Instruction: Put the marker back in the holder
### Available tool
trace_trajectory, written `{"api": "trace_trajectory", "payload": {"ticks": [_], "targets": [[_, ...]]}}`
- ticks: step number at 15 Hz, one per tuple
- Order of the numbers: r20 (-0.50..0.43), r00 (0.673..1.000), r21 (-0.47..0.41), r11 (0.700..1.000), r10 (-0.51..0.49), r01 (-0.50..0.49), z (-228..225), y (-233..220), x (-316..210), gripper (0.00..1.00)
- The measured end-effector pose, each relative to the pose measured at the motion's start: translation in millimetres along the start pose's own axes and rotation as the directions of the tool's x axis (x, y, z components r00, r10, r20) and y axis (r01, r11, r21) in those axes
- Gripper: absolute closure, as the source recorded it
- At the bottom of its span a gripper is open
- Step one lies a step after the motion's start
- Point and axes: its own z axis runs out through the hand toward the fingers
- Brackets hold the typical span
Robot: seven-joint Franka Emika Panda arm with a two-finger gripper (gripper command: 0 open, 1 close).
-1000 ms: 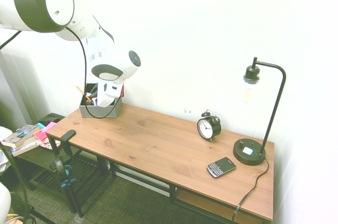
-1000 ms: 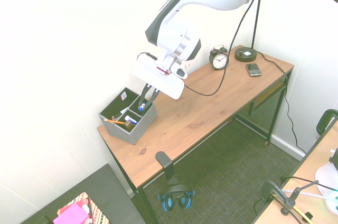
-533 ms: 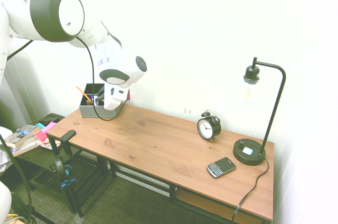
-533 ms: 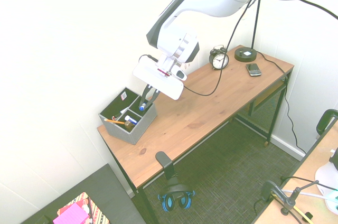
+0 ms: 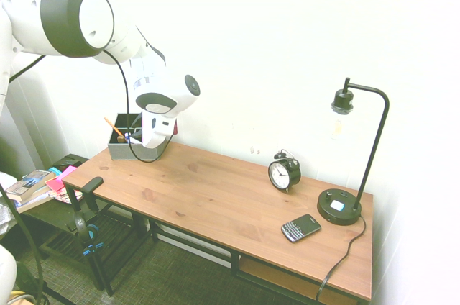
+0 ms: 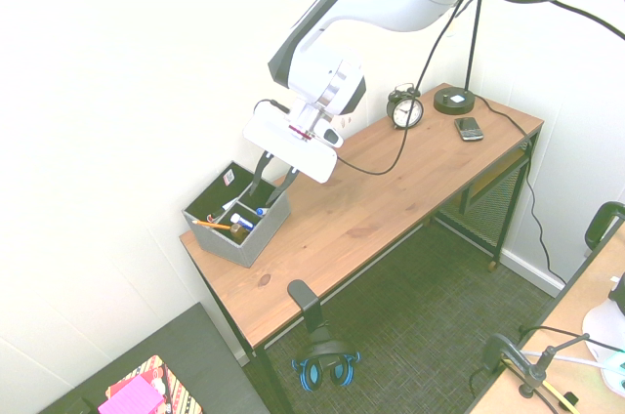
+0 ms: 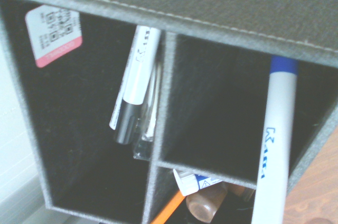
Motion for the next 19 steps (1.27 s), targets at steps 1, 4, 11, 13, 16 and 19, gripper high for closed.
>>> {"api": "trace_trajectory", "payload": {"ticks": [1,4,11,13,16,19], "targets": [[-0.042,0.998,-0.014,0.999,-0.051,0.051,-13,2,-11,0.0],[-0.16,0.968,-0.082,0.98,-0.195,0.184,-63,32,-43,0.0],[-0.399,0.773,-0.352,0.861,-0.493,0.367,-160,118,-44,0.0],[-0.428,0.697,-0.441,0.806,-0.576,0.395,-166,130,-37,0.0],[-0.456,0.565,-0.545,0.718,-0.688,0.434,-174,135,-31,0.0],[-0.485,0.495,-0.572,0.69,-0.721,0.443,-187,140,-29,0.0]]}}
